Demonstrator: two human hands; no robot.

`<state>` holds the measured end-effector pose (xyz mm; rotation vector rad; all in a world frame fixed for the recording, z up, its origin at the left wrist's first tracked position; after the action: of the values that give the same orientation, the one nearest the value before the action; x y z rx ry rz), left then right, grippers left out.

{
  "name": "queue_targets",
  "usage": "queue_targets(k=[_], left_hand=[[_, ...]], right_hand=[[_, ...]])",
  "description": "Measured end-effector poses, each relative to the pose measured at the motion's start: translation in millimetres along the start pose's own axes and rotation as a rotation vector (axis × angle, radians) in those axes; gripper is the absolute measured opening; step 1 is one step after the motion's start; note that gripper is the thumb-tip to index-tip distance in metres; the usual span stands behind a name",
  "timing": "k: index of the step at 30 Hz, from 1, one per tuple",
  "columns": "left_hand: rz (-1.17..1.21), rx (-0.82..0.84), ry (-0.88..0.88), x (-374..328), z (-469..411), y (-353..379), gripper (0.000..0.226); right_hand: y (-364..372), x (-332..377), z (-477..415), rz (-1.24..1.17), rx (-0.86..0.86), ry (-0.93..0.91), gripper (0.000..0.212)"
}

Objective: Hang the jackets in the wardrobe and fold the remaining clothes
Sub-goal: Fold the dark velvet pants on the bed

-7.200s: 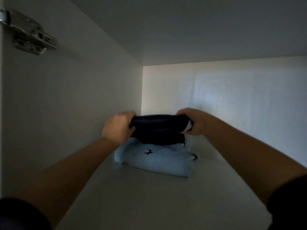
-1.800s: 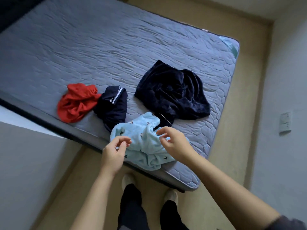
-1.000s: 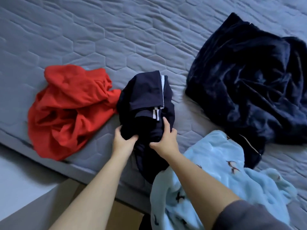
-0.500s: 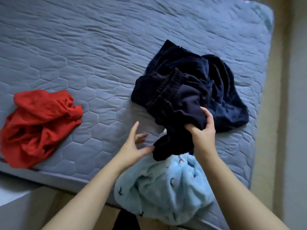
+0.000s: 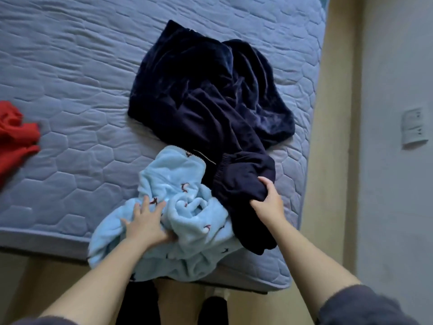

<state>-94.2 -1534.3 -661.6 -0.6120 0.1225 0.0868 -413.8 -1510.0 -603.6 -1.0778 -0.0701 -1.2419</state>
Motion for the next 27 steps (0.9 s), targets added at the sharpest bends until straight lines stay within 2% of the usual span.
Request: queue_targets(k=[2,4,6,8,10,11,12,14,16,17,19,22,24,27], left_hand=[[0.007,-0.042,-0.017,0,0,-5,0.097],[0.054,-0.098,-0.066,3,4,-10,0.101],[0.147,-0.097,-0.144,10,7,-10,0.112],[0.271,-0.015,-0.174,16,6,-9,0.117],[0.302,0.102,-0.081,16,1,-9,0.115],[0.314,0.166,-0.024,13,-2,-10,0.114],[0.378,0.237,0.016,9,-4,-11,0.114],[0.651,0.376,0.032,0,-6,-9,0.108],[0.915,0.447,0.028,-1,-2,-12,0.090],[0.978,0.431,0.028,2,0,-17,0.078],[0.990,0.302,0.072,14,3,-37,0.062],[0.746,-0.036,0.108,51,17,-100,0.052],[0.531,-0.275,0.077,82,33,-155,0.039],[0.328,-0.691,-0.002,127,66,-243,0.043]], right_hand=[[9,-12,4,0.124,0.007,0.101,0.072],[13,-14,17,0.381,-0.020,0.156,0.076],[24,-5,35,0.431,-0.038,-0.015,0.072],[53,0,54,0.161,0.182,-0.111,0.070],[94,3,71,-0.125,0.479,0.006,0.079],[113,3,72,-0.219,0.527,0.069,0.078],[130,5,70,-0.292,0.534,0.127,0.071],[160,11,65,-0.475,0.526,0.284,0.050],[181,24,68,-0.632,0.482,0.472,0.038],[186,32,71,-0.659,0.438,0.534,0.034],[196,53,77,-0.704,0.379,0.578,0.035],[221,114,91,-0.896,0.396,0.620,0.041],[244,176,104,-0.998,0.475,0.621,0.042],[275,285,117,-1.118,0.663,0.494,0.040]])
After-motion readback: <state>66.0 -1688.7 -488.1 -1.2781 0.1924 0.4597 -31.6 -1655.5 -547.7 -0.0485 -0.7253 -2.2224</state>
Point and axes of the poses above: each hand's wrist, its own z-axis away from the middle knuckle, its own y-axis out of the palm, x = y × z, the point moved 4 cm from there along -z, towards the middle knuckle, and after that the axes turned 1 degree about z, right-handed, at the moved point
